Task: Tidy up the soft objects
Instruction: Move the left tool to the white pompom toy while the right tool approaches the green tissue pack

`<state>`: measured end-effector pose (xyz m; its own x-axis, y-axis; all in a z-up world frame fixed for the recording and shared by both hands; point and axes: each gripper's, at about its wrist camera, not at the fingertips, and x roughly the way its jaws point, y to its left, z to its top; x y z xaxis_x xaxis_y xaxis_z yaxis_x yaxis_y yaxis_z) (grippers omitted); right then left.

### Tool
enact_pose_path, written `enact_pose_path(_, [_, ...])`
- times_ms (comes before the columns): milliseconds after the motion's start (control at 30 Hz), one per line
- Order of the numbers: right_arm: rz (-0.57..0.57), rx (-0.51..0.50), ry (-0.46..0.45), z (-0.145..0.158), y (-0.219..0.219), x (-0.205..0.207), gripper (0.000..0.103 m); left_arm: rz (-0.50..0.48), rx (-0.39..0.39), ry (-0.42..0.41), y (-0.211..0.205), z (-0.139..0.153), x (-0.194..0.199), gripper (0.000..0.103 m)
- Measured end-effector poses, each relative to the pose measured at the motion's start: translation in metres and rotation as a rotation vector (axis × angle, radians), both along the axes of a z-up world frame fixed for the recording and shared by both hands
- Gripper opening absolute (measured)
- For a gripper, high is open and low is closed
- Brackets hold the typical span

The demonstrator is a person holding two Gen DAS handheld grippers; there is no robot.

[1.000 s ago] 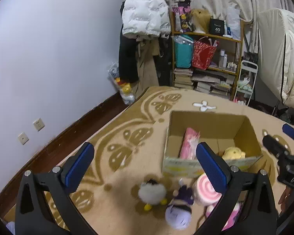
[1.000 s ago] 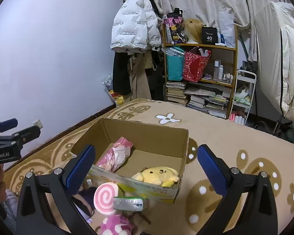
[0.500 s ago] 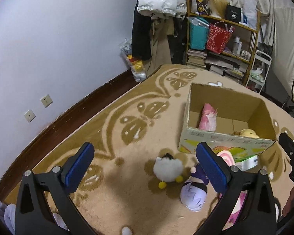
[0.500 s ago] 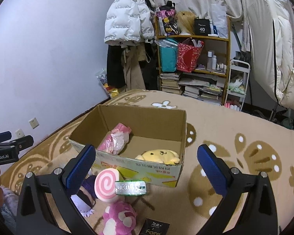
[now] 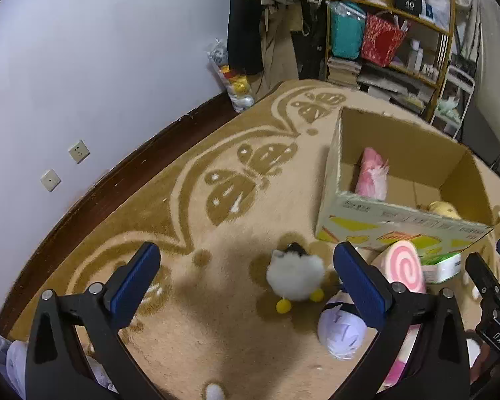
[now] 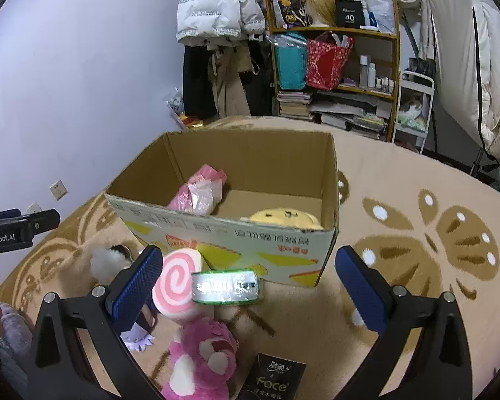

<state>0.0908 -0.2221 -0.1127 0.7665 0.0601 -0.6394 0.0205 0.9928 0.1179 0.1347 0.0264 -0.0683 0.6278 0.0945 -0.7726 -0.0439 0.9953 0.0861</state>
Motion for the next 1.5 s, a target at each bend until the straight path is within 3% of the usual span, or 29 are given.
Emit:
enact_pose_path(300, [0.014, 0.030, 0.071, -0.026, 0.001, 0.014, 0.103, 0.001, 0.039, 0.069, -0.004, -0.024, 0.015, 0.103])
enact_pose_path(1333, [0.040, 0.125, 0.170, -0.057, -0.008, 0.040, 0.103, -0.003, 0.068, 0.265, -0.014, -0.094, 0.057, 0.103])
enact_pose_path(1500, [0.042, 0.129, 0.184, -0.060, -0.008, 0.041, 0.098, -0.008, 0.065, 0.270, -0.015, -0.098, 0.058, 0.102])
